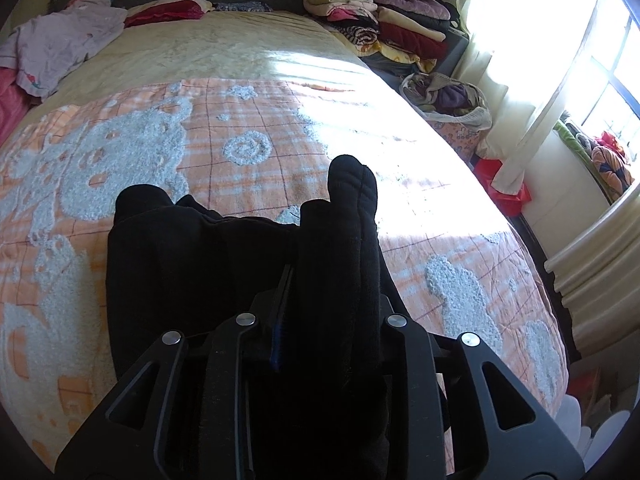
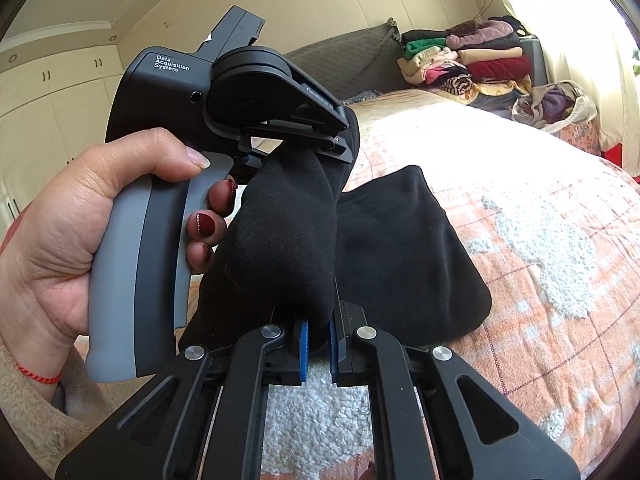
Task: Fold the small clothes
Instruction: 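Lift the sweatshirt end with both grippers, then open the left gripper, then fold the held end over the sweatshirt with the right gripper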
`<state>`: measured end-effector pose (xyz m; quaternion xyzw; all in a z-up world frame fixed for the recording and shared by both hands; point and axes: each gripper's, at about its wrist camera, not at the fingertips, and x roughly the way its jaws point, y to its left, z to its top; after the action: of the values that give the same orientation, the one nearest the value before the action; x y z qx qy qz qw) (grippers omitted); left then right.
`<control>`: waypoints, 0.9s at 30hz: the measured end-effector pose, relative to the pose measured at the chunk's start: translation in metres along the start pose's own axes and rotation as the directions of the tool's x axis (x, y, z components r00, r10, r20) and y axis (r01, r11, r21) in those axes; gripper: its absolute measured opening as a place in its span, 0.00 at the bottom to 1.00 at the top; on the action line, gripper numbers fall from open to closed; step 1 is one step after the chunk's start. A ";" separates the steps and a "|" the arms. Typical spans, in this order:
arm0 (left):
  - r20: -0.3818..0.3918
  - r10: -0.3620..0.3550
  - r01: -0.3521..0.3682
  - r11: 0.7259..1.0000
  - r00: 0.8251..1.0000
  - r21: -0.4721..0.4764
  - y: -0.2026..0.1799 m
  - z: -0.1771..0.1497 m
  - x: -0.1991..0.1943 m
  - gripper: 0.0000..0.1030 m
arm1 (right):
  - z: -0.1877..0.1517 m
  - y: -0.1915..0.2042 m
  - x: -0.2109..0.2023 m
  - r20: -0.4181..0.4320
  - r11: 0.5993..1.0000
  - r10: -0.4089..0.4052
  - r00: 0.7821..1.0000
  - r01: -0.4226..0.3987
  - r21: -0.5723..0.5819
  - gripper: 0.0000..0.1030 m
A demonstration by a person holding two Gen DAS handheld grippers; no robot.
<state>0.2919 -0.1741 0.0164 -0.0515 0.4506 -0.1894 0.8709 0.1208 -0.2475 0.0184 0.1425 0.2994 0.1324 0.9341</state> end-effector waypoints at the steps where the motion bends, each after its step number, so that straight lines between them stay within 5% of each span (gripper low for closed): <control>1: 0.000 -0.012 0.012 1.000 1.000 0.005 -0.002 -0.001 0.000 0.33 | -0.001 -0.001 0.000 -0.004 1.000 0.000 1.000 0.000 0.008 0.06; 2: 0.008 -0.029 0.029 1.000 1.000 0.007 -0.003 -0.002 -0.001 0.42 | 0.000 -0.002 0.002 -0.006 1.000 0.004 1.000 -0.004 0.014 0.06; 4: 0.042 -0.095 0.094 0.996 0.995 0.005 -0.006 -0.003 -0.008 0.77 | -0.001 -0.005 0.003 -0.016 0.999 0.000 1.000 0.000 0.034 0.06; 8: 0.079 -0.162 0.163 0.987 0.984 0.000 -0.007 -0.003 -0.022 0.77 | -0.003 -0.017 0.006 -0.040 0.993 0.016 0.999 -0.011 0.117 0.06; 12: 0.132 -0.129 0.130 0.991 0.983 -0.005 0.018 -0.007 -0.047 0.77 | -0.005 -0.032 0.004 -0.063 0.970 0.081 0.995 -0.065 0.233 0.11; 16: 0.110 -0.004 0.009 0.999 0.994 -0.039 0.060 -0.022 -0.050 0.77 | 0.008 -0.032 -0.007 -0.040 0.966 0.113 0.993 -0.100 0.237 0.41; 20: 0.067 0.030 -0.024 0.995 0.997 -0.097 0.091 -0.046 -0.041 0.77 | 0.027 -0.036 0.004 -0.076 0.963 0.149 0.986 -0.127 0.239 0.67; 27: 0.021 0.010 -0.008 0.996 1.000 -0.094 0.094 -0.065 -0.033 0.77 | 0.058 -0.061 0.048 -0.164 0.924 0.201 0.966 -0.132 0.358 0.69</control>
<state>0.2488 -0.0694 -0.0208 -0.0925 0.4500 -0.1636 0.8730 0.2030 -0.2990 0.0170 0.3147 0.3957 0.1708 0.8457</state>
